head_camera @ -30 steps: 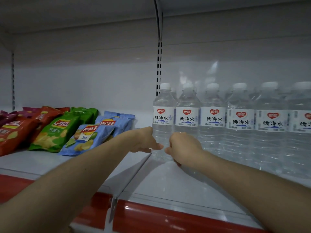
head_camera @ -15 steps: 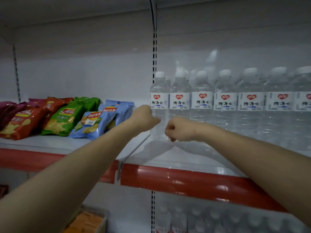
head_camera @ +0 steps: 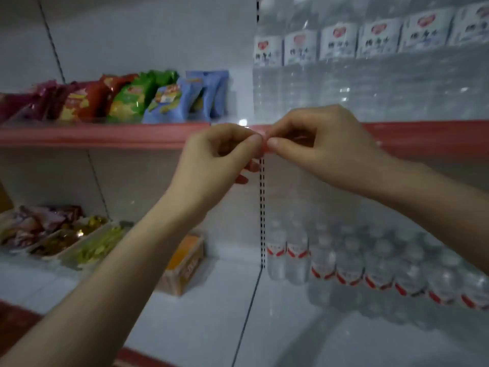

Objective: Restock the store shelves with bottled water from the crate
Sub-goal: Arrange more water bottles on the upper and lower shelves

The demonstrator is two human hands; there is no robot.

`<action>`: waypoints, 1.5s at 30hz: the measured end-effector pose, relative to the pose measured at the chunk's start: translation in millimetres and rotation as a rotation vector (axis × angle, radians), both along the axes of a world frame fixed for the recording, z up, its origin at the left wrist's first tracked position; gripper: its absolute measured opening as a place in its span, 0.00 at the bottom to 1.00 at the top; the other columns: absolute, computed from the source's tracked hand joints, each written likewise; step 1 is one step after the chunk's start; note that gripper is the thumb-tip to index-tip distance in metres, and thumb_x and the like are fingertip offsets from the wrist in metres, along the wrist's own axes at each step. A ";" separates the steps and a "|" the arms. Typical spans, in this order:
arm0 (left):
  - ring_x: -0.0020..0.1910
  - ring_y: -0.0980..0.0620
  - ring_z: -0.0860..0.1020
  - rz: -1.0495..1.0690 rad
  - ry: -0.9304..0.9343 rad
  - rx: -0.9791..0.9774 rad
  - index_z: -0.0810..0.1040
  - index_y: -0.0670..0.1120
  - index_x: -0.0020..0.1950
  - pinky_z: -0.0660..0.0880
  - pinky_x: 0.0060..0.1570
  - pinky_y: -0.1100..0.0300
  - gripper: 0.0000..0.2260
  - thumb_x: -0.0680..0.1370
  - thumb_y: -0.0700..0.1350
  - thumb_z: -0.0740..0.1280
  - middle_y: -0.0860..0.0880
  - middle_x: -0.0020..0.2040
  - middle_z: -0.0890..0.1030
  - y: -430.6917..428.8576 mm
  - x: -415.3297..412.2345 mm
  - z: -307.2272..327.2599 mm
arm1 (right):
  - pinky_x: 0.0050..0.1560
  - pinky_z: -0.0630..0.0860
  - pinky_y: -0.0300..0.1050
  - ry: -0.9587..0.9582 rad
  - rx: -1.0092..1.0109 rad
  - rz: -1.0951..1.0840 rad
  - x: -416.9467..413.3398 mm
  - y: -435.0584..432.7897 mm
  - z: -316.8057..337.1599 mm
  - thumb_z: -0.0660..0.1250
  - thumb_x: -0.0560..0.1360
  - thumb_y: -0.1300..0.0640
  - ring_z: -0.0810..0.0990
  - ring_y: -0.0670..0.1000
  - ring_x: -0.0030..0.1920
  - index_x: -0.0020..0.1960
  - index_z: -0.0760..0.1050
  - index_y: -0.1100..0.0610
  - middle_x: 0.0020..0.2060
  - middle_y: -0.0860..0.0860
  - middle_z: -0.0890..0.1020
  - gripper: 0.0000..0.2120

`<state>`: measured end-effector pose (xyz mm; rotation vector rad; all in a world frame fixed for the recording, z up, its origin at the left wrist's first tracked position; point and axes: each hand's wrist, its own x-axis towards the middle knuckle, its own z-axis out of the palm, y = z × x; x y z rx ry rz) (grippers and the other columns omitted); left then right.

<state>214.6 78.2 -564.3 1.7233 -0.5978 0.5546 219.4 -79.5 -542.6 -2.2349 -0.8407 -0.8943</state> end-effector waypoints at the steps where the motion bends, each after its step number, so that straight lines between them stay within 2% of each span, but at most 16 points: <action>1: 0.34 0.59 0.80 -0.016 0.061 0.000 0.80 0.46 0.44 0.77 0.34 0.64 0.04 0.77 0.42 0.65 0.51 0.37 0.82 0.8 -7.8 -20.5 | 0.46 0.75 0.34 0.013 -0.047 0.007 -7.3 -0.3 -18.5 0.68 0.73 0.57 0.79 0.43 0.45 0.47 0.82 0.58 0.40 0.48 0.83 0.07; 6: 0.35 0.59 0.80 -0.018 0.410 -0.022 0.79 0.45 0.47 0.76 0.33 0.66 0.05 0.78 0.42 0.64 0.54 0.34 0.81 -4.3 -35.3 -135.8 | 0.46 0.75 0.34 0.401 -0.052 0.062 -30.0 2.5 -127.8 0.67 0.73 0.61 0.79 0.43 0.43 0.47 0.82 0.59 0.40 0.48 0.82 0.05; 9: 0.34 0.61 0.80 0.007 0.632 -0.024 0.79 0.41 0.49 0.76 0.32 0.67 0.07 0.79 0.42 0.64 0.52 0.36 0.81 -4.2 -50.8 -207.3 | 0.47 0.74 0.35 0.620 -0.049 0.063 -37.8 4.8 -199.2 0.68 0.73 0.63 0.80 0.47 0.43 0.46 0.81 0.60 0.41 0.51 0.83 0.05; 12: 0.36 0.59 0.81 0.024 0.804 -0.019 0.79 0.41 0.48 0.77 0.34 0.66 0.07 0.78 0.43 0.64 0.50 0.38 0.81 -4.1 -68.7 -272.3 | 0.50 0.75 0.39 0.795 -0.072 0.066 -48.2 5.2 -268.9 0.68 0.73 0.63 0.81 0.49 0.46 0.48 0.81 0.60 0.44 0.54 0.83 0.05; 14: 0.38 0.56 0.81 0.047 0.880 -0.024 0.79 0.42 0.46 0.77 0.36 0.66 0.06 0.78 0.41 0.64 0.48 0.39 0.82 -7.2 -80.6 -308.8 | 0.50 0.76 0.38 0.892 -0.057 0.045 -54.5 3.9 -310.7 0.68 0.73 0.63 0.81 0.50 0.46 0.48 0.81 0.61 0.44 0.53 0.83 0.05; 17: 0.44 0.50 0.81 0.056 0.947 0.055 0.79 0.40 0.52 0.80 0.45 0.58 0.08 0.79 0.42 0.63 0.44 0.45 0.82 -16.9 -95.5 -355.9 | 0.48 0.75 0.37 1.003 -0.014 0.004 -64.1 -0.4 -362.5 0.68 0.73 0.64 0.80 0.49 0.45 0.44 0.80 0.57 0.40 0.50 0.81 0.04; 19: 0.46 0.51 0.81 0.026 1.010 0.103 0.77 0.41 0.56 0.80 0.46 0.60 0.10 0.79 0.44 0.62 0.46 0.49 0.82 -26.0 -104.6 -378.4 | 0.46 0.74 0.37 1.058 -0.004 -0.024 -70.9 -5.9 -390.9 0.68 0.73 0.64 0.79 0.48 0.43 0.41 0.78 0.53 0.38 0.48 0.79 0.06; 21: 0.46 0.53 0.80 0.013 1.081 0.133 0.76 0.42 0.58 0.78 0.45 0.63 0.11 0.80 0.45 0.61 0.47 0.50 0.80 -34.9 -113.7 -396.6 | 0.49 0.75 0.40 1.107 -0.001 -0.053 -78.1 -12.7 -419.9 0.68 0.73 0.63 0.79 0.48 0.44 0.40 0.77 0.51 0.38 0.47 0.79 0.07; 24: 0.49 0.50 0.80 0.038 1.180 0.130 0.75 0.42 0.58 0.77 0.50 0.55 0.11 0.79 0.44 0.62 0.45 0.51 0.80 -41.0 -127.6 -420.6 | 0.53 0.75 0.45 1.174 -0.045 -0.085 -90.1 -13.7 -454.9 0.69 0.73 0.59 0.80 0.48 0.48 0.43 0.78 0.49 0.41 0.46 0.80 0.05; 27: 0.53 0.48 0.79 0.087 1.249 0.142 0.75 0.43 0.60 0.77 0.55 0.50 0.12 0.79 0.46 0.62 0.45 0.55 0.80 -35.2 -141.0 -438.5 | 0.54 0.74 0.39 1.247 -0.027 -0.039 -98.7 -2.4 -470.9 0.68 0.73 0.63 0.77 0.46 0.49 0.54 0.78 0.61 0.48 0.55 0.81 0.09; 30: 0.54 0.49 0.78 0.148 1.298 0.096 0.73 0.47 0.60 0.75 0.57 0.48 0.12 0.79 0.50 0.61 0.48 0.56 0.78 -26.1 -151.3 -448.6 | 0.56 0.72 0.37 1.288 -0.001 0.011 -101.0 11.9 -476.5 0.68 0.74 0.62 0.77 0.47 0.56 0.63 0.72 0.60 0.56 0.54 0.79 0.18; 33: 0.60 0.50 0.75 0.225 1.298 -0.019 0.69 0.50 0.61 0.72 0.62 0.47 0.15 0.78 0.55 0.61 0.51 0.60 0.76 -20.7 -157.3 -453.9 | 0.65 0.71 0.45 1.253 0.075 0.058 -97.4 25.0 -474.4 0.67 0.74 0.62 0.74 0.50 0.64 0.68 0.68 0.57 0.64 0.53 0.75 0.23; 36: 0.63 0.50 0.74 0.292 1.270 -0.055 0.65 0.48 0.70 0.70 0.64 0.46 0.24 0.77 0.57 0.60 0.49 0.66 0.74 -16.6 -158.7 -461.9 | 0.66 0.69 0.47 1.241 0.187 0.158 -89.1 37.4 -457.8 0.67 0.73 0.62 0.71 0.49 0.67 0.70 0.65 0.56 0.67 0.52 0.72 0.27; 40: 0.64 0.50 0.72 0.359 1.244 -0.076 0.64 0.45 0.70 0.70 0.65 0.47 0.20 0.79 0.48 0.62 0.48 0.65 0.73 -18.3 -159.4 -467.4 | 0.63 0.68 0.44 1.171 0.130 0.234 -82.9 62.5 -439.2 0.74 0.68 0.52 0.70 0.46 0.65 0.70 0.64 0.52 0.67 0.48 0.70 0.33; 43: 0.64 0.50 0.72 0.338 1.202 -0.092 0.64 0.44 0.69 0.70 0.65 0.47 0.22 0.77 0.44 0.65 0.46 0.64 0.74 -19.9 -159.0 -468.1 | 0.60 0.67 0.43 1.116 0.081 0.157 -85.4 74.0 -443.4 0.72 0.70 0.52 0.71 0.49 0.64 0.67 0.67 0.53 0.64 0.50 0.73 0.28; 45: 0.62 0.51 0.74 0.302 1.178 -0.073 0.67 0.46 0.64 0.70 0.64 0.48 0.17 0.77 0.43 0.66 0.48 0.62 0.76 -21.9 -158.9 -466.7 | 0.60 0.69 0.45 1.110 0.153 0.146 -85.7 69.3 -446.5 0.72 0.71 0.54 0.73 0.49 0.62 0.66 0.69 0.54 0.62 0.50 0.75 0.25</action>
